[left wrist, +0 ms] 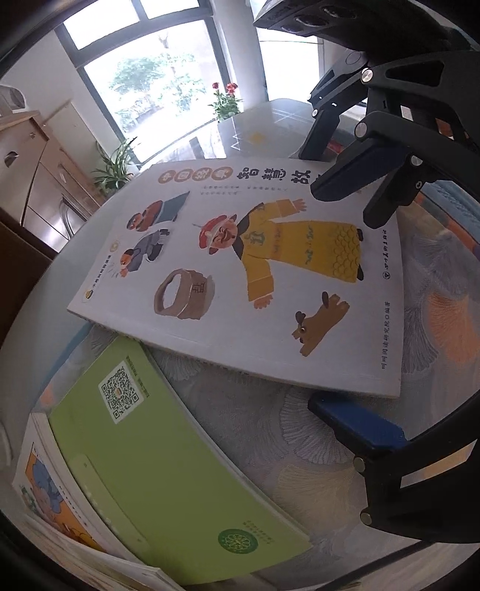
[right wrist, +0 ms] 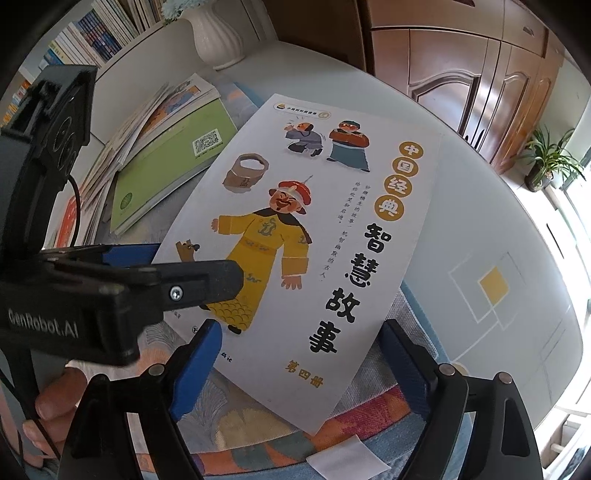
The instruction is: Organize books
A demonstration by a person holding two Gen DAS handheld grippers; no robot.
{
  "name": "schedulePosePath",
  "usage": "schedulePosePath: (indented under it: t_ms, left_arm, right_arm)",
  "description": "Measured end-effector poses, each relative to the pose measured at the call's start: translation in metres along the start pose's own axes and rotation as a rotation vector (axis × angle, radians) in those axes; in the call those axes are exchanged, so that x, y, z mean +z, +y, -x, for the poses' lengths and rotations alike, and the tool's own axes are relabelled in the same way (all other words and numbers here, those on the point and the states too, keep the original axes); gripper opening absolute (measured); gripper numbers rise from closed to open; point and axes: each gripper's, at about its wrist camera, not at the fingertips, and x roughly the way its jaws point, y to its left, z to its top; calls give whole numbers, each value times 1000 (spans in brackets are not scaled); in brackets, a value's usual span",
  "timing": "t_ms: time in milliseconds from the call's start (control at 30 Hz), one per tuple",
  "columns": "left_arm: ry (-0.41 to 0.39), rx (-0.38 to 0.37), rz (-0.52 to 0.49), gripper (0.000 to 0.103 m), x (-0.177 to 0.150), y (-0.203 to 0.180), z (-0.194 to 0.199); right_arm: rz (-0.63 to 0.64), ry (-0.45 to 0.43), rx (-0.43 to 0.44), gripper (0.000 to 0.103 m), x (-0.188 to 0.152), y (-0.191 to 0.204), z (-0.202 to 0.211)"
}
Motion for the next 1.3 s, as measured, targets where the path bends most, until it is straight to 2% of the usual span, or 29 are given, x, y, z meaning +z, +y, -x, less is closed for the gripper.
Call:
schedulePosePath:
  t_ms: [200,300,433,533,700,767,867,933,967,1000,1067,1133,1200,1233,1300]
  left_arm:
    - [-2,-172,172,102,5,32,8]
    - [1,-195,178,102,6,37,7]
    - [0,-100,97,102,3,20,5]
    - [8,-9,-3,102,1,2,0]
    - [-48,80,-131,102,-5,-19,-5]
    - [-83,92,-136,102,-4,-23,-7]
    - [-78,91,-142,102,0,-26,-8]
    - [-113,58,-119,91,0,-23,-2]
    - [-139,30,-103,89,1,-17,3]
    - [-158,-1,-88,83,1,-15,5]
    - [-198,-103,-35,71,-2,1,16]
    - [-207,-144,-5,53,-1,11,21]
    - [-193,-179,25,44,2,21,20]
    - [-188,-185,41,36,4,25,18]
    - [-186,-216,64,33,5,31,17]
  right_arm:
    - [-10,-1,9,87,1,-1,0]
    - [-10,-4,8,87,0,-1,0]
    - [-11,-8,8,87,-1,-1,-1]
    - [-21,-10,17,87,-1,-2,0]
    - [-52,-32,54,86,-2,-9,4]
    - [-71,-52,68,82,-3,-13,6]
    - [-81,-71,49,68,-5,-15,9]
    - [-107,-82,50,58,-7,-20,11]
    - [-121,-86,53,56,-7,-23,13]
    - [-133,-87,55,55,-8,-25,13]
    - [-144,-90,60,55,-8,-26,15]
    - [-150,-95,53,55,-9,-27,16]
    - [-164,-93,67,55,-9,-30,15]
    - [-166,-94,66,55,-9,-30,15]
    - [-157,-93,55,56,-8,-27,14]
